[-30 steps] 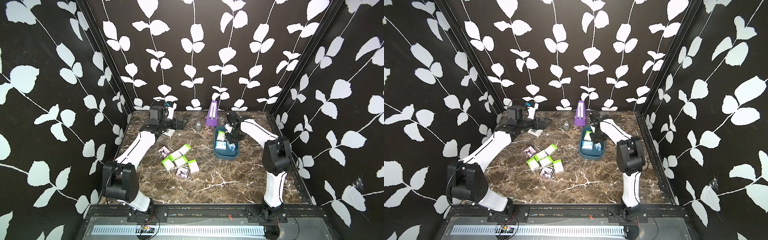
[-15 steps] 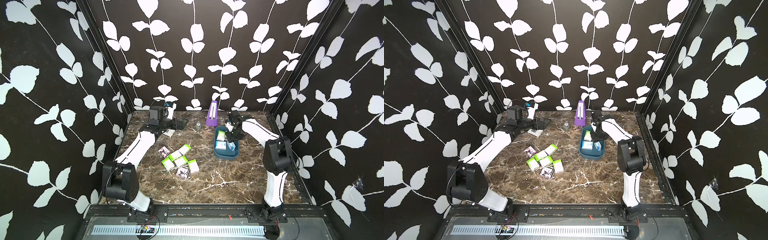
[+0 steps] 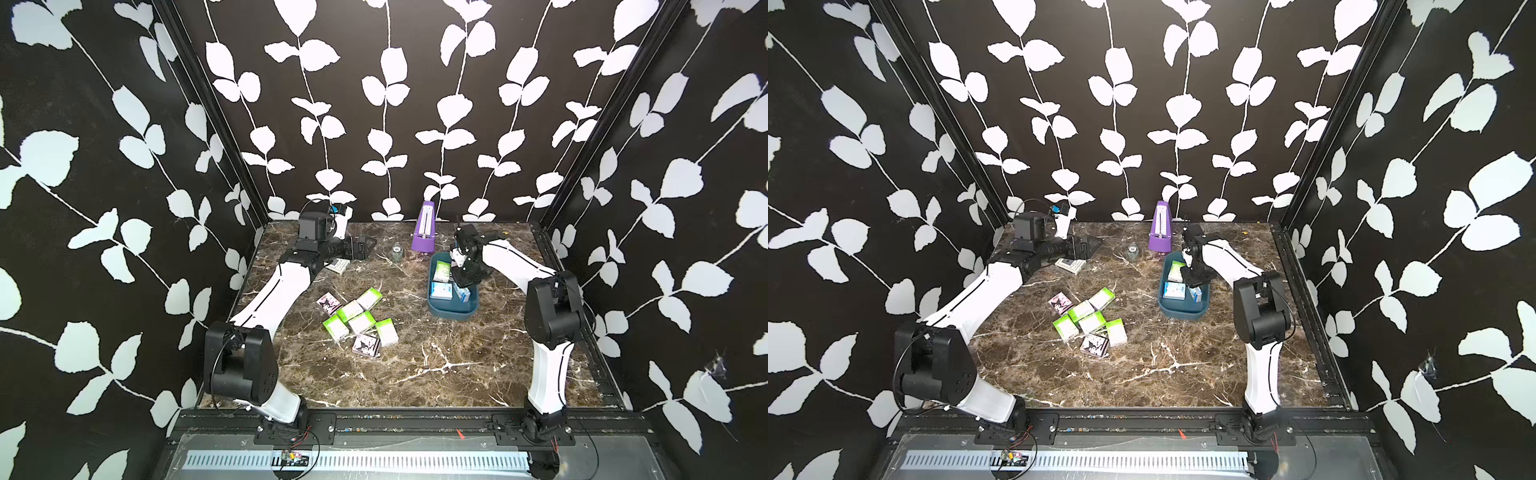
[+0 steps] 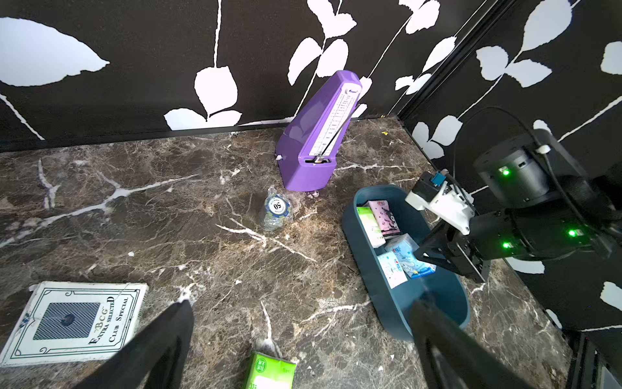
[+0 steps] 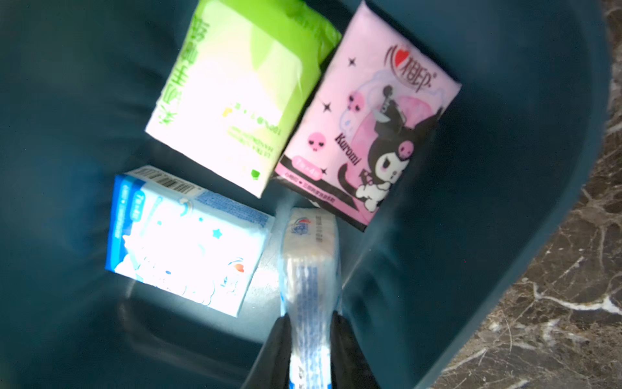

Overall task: Put the pocket tissues into the storage box
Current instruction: Place the pocket tissues in the storage box.

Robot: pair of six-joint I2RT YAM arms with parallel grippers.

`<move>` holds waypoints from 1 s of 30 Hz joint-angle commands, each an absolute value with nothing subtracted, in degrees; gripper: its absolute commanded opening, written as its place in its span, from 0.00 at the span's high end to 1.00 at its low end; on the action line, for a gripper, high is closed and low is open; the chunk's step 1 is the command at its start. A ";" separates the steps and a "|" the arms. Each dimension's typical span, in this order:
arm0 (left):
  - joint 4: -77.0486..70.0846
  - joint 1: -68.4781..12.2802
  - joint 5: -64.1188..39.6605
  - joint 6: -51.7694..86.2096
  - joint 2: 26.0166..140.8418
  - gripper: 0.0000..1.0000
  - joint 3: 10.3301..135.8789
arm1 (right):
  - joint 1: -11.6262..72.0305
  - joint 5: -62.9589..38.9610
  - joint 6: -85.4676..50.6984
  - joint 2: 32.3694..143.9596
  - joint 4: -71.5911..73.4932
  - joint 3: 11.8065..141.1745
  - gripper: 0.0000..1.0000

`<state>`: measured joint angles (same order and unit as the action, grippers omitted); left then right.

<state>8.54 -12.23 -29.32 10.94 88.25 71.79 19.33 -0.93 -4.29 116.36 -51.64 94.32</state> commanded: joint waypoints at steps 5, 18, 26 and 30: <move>7.56 -11.82 -29.69 10.72 86.56 0.01 70.48 | 19.25 -1.06 -4.31 117.60 -52.03 92.90 0.58; 7.56 -11.69 -29.79 10.81 86.65 0.01 70.80 | 19.17 -1.93 -4.15 117.51 -51.77 92.99 0.91; 7.67 -11.69 -29.90 10.71 86.83 0.01 71.34 | 15.75 -9.29 -8.17 112.29 -48.19 90.00 0.91; 7.47 -11.69 -30.21 10.88 87.10 0.01 71.41 | 13.14 -15.48 -12.42 110.74 -43.54 86.15 0.90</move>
